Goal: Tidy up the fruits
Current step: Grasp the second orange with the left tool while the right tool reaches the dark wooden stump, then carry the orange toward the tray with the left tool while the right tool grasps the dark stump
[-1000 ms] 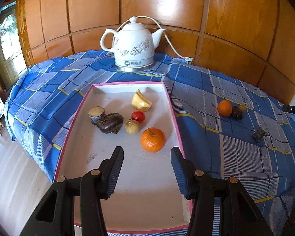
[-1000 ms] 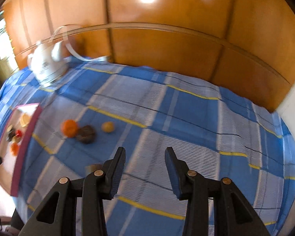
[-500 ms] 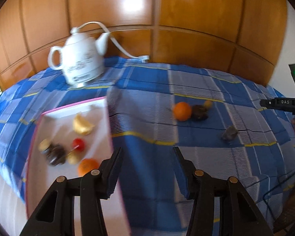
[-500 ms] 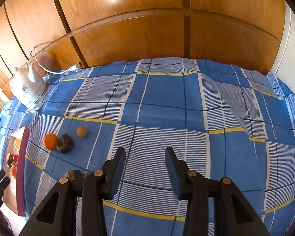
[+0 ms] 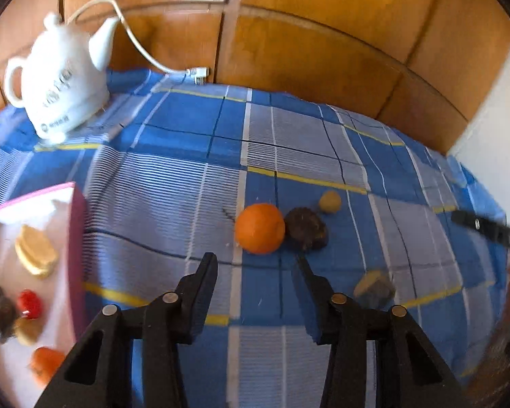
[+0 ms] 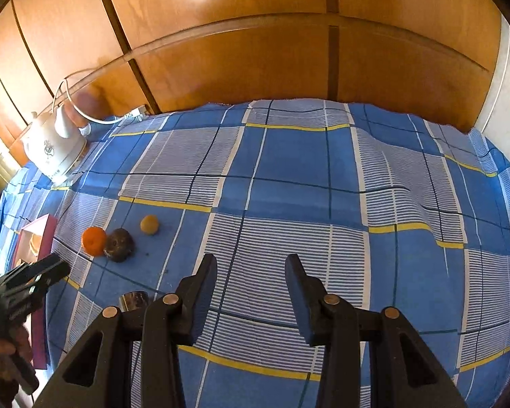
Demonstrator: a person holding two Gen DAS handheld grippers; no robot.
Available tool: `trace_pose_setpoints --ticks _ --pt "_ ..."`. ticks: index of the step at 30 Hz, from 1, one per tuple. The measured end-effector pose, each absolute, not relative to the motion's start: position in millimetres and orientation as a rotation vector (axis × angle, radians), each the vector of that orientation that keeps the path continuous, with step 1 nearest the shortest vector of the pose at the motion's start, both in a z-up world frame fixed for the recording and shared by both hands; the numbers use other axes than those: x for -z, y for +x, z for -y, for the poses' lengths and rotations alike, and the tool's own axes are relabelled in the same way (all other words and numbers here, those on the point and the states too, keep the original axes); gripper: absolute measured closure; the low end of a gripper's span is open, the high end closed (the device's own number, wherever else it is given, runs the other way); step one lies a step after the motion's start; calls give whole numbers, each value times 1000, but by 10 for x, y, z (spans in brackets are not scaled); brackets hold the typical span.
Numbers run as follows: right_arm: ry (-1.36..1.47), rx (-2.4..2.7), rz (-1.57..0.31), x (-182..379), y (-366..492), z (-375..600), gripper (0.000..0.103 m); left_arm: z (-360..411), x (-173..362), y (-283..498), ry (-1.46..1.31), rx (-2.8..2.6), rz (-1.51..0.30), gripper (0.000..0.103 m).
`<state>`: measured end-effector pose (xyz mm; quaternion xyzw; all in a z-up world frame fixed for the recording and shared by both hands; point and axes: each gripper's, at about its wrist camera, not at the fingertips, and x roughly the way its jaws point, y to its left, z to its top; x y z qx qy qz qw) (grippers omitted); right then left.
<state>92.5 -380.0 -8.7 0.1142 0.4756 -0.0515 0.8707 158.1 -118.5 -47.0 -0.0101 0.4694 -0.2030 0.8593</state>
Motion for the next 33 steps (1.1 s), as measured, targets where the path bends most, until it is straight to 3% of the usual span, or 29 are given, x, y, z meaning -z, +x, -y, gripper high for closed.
trace_pose_setpoints --ticks 11,15,25,33 --pt "222 80 -1019 130 967 3722 61 1358 775 2038 -123 423 -1030 53" --pt "217 73 -1019 137 969 3713 61 1266 784 2057 -185 457 -1033 64" --pt "190 22 -1044 183 993 3609 61 1082 595 1481 -62 500 -979 65" --pt "163 -154 -1054 208 995 3310 59 1133 773 900 106 519 -947 64"
